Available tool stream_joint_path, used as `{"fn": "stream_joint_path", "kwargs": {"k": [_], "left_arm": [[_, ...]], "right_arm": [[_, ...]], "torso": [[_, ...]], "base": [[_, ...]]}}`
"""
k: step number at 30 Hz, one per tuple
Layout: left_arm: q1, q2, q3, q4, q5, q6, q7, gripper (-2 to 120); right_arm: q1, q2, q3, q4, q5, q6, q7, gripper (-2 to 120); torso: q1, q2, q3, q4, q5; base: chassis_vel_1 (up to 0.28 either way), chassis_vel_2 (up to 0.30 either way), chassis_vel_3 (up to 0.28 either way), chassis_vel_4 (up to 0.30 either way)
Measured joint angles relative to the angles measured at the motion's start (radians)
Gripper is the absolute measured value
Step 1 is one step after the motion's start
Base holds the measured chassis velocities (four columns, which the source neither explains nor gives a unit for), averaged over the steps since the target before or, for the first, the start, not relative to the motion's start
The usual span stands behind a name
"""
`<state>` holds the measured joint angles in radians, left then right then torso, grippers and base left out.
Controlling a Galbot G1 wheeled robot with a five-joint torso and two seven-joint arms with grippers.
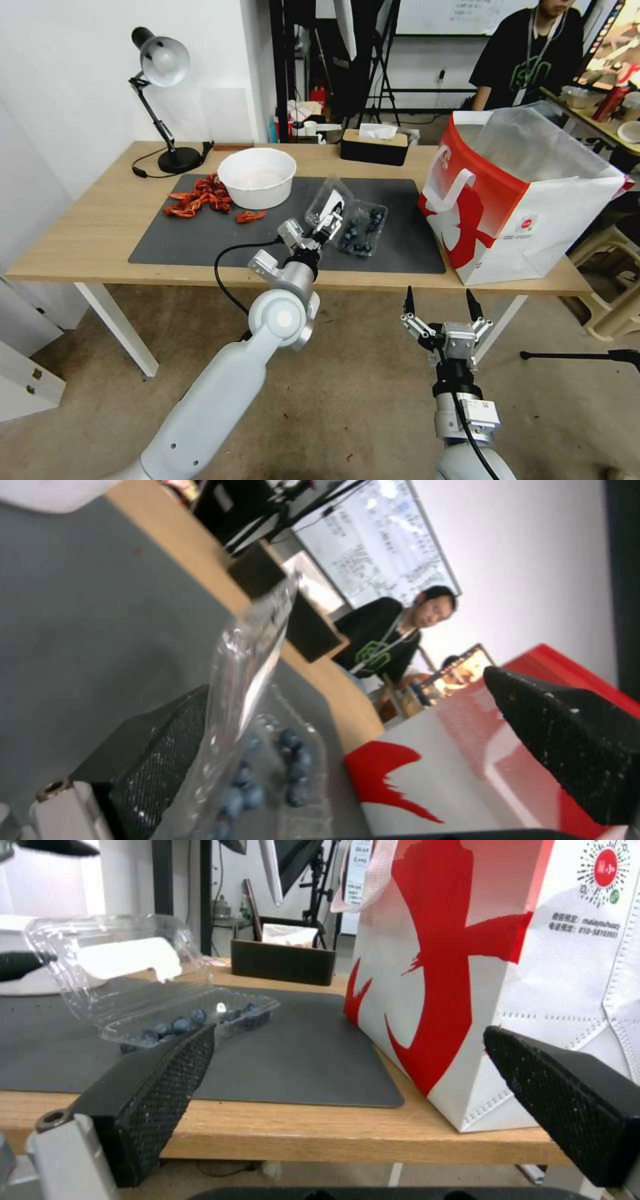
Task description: Close the takeout container lid, then place the container into the takeout bag.
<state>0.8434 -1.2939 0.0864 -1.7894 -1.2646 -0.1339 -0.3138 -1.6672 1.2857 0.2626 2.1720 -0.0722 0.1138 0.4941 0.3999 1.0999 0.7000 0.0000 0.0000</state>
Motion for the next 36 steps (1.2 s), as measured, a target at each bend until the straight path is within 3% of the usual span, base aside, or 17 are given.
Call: {"fn": "stream_joint_path", "kwargs": {"k": [8, 19, 30, 36], "left_arm": [[-0.016, 0.007, 0.021, -0.010, -0.007, -0.005, 0.017, 100], [-0.060, 0.008, 0.046, -0.038, -0.140, 0.029, -0.007, 100], [-0.131, -0.032, 0.042, 0.010, -0.391, 0.099, -0.121, 99], [-0.152, -0.048, 0.038, 0.046, -0.432, 0.117, -0.167, 95]], "right_arm": [[-0.005, 0.004, 0.001, -0.001, -0.006, 0.003, 0.000, 100], [-0.014, 0.009, 0.012, -0.003, -0.010, 0.008, 0.000, 100], [-0.017, 0.011, 0.024, 0.000, -0.009, 0.009, 0.000, 100], [-0.014, 0.013, 0.025, 0.000, -0.007, 0.006, 0.000, 100]], "torso": [[0.000, 0.000, 0.000, 0.0000, 0.0000], [0.000, 0.000, 0.000, 0.0000, 0.0001], [0.000, 0.000, 0.000, 0.0000, 0.0000], [0.000, 0.000, 0.000, -0.0001, 0.0000]], "base": [[0.000, 0.000, 0.000, 0.000], [0.000, 0.000, 0.000, 0.000], [0.000, 0.000, 0.000, 0.000], [0.000, 0.000, 0.000, 0.000]]}}
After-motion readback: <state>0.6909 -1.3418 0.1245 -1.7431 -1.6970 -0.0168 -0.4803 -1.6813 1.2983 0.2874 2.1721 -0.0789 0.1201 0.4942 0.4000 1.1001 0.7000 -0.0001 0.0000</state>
